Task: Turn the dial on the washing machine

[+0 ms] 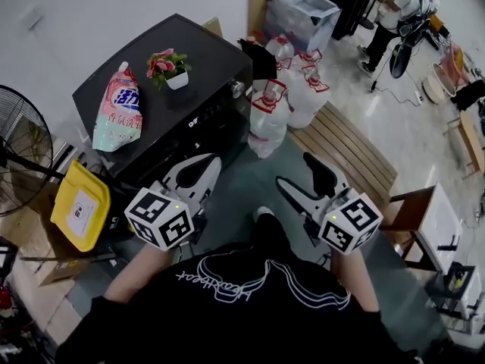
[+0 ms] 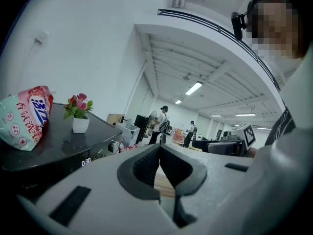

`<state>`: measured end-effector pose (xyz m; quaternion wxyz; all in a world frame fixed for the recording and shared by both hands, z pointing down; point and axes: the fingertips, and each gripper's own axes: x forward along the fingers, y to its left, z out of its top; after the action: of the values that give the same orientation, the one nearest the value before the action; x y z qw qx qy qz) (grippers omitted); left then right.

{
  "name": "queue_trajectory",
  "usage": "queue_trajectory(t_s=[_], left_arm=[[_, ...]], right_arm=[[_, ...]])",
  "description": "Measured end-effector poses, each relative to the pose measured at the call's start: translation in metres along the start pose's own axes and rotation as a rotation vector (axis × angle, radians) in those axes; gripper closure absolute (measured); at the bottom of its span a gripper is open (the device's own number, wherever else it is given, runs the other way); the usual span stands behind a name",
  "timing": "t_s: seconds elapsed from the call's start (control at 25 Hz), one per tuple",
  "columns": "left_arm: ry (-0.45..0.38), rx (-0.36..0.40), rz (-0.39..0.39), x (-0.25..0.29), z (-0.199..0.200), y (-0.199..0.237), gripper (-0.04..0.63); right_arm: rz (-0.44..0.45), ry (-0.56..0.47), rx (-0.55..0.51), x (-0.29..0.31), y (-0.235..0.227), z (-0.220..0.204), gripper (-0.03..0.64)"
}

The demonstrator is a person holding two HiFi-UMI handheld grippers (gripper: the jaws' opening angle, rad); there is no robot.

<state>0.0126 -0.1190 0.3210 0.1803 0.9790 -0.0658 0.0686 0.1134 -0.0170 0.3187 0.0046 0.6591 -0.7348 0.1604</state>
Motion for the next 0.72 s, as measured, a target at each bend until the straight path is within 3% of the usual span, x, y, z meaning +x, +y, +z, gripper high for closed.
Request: queue_trajectory(t_s=[0.44, 0.72], left_arm=[[-0.031, -0.064, 0.199, 0.044, 0.010, 0.058, 0.591], [-0.026, -0.103, 0.287, 0.067, 0.005, 0.080, 0.589]], right_arm=[[0.144, 0.072, -0.046, 0.088, -0.071, 0.013, 0.278], [0.177, 0.073, -0.141, 0.138, -0.106, 0.014, 0.282]])
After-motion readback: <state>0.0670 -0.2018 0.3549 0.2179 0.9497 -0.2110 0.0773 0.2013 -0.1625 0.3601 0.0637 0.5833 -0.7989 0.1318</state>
